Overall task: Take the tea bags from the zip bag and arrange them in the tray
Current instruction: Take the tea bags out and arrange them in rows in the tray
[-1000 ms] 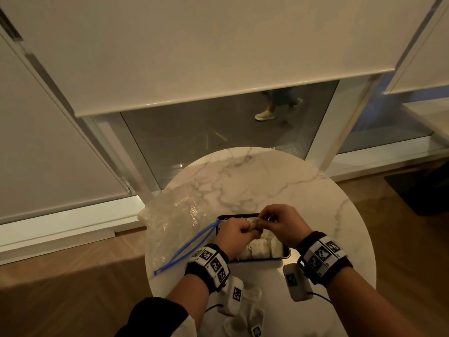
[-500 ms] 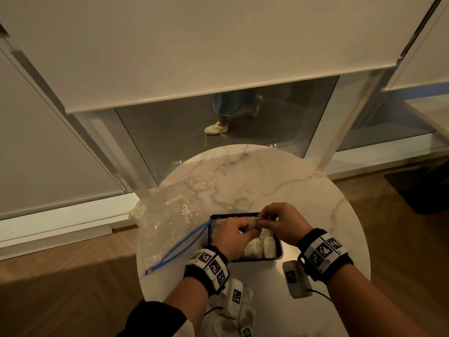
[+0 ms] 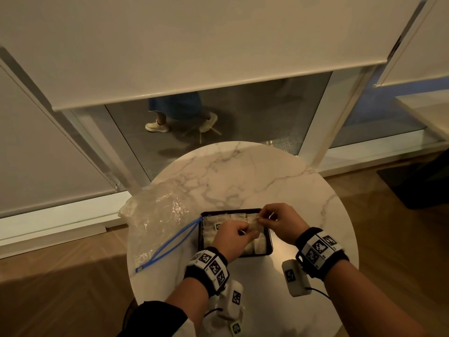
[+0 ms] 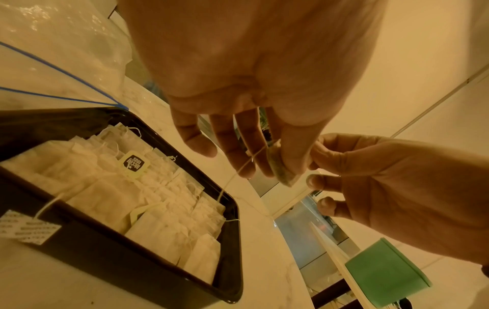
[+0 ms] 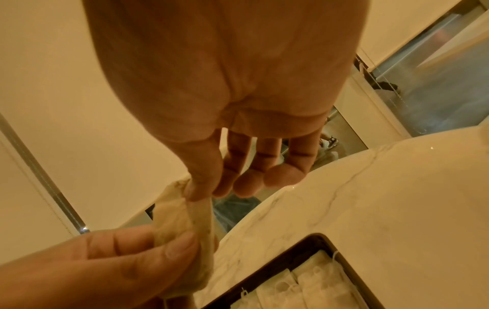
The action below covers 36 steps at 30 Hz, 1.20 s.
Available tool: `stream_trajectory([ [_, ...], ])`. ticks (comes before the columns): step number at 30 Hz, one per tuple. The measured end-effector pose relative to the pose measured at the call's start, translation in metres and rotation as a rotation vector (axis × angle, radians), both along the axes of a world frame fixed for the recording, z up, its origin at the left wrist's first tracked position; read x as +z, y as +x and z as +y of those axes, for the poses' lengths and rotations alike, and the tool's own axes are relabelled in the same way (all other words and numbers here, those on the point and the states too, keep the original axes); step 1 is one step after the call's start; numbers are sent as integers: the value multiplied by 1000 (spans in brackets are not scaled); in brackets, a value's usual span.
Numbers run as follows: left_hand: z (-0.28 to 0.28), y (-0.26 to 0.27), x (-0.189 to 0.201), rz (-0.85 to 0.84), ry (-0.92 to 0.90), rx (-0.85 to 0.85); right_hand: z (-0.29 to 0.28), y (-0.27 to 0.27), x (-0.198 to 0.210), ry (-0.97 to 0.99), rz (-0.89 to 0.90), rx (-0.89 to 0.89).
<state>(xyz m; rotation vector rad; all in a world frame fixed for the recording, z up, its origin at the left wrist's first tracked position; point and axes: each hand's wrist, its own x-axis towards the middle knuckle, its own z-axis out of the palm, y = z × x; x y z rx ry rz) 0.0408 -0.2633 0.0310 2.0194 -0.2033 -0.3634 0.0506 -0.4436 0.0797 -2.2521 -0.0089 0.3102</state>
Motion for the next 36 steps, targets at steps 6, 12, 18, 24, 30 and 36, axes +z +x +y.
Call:
stream_trajectory([
  [6,-4,-7,-4,57,-72,125,-5,-5,-22,-58,131,100],
  [12,-8,-10,-3,86,-103,233,-1,-12,-25,-6,118,58],
  [18,-7,-6,-7,52,-42,216,2,-14,-28,107,125,1],
  [24,-10,3,-8,30,-40,249,3,-12,-28,109,112,8],
  [30,-11,5,-9,49,-107,274,1,-9,-30,109,101,-35],
  [36,-4,8,-19,51,-46,289,-9,-3,-49,58,104,-189],
])
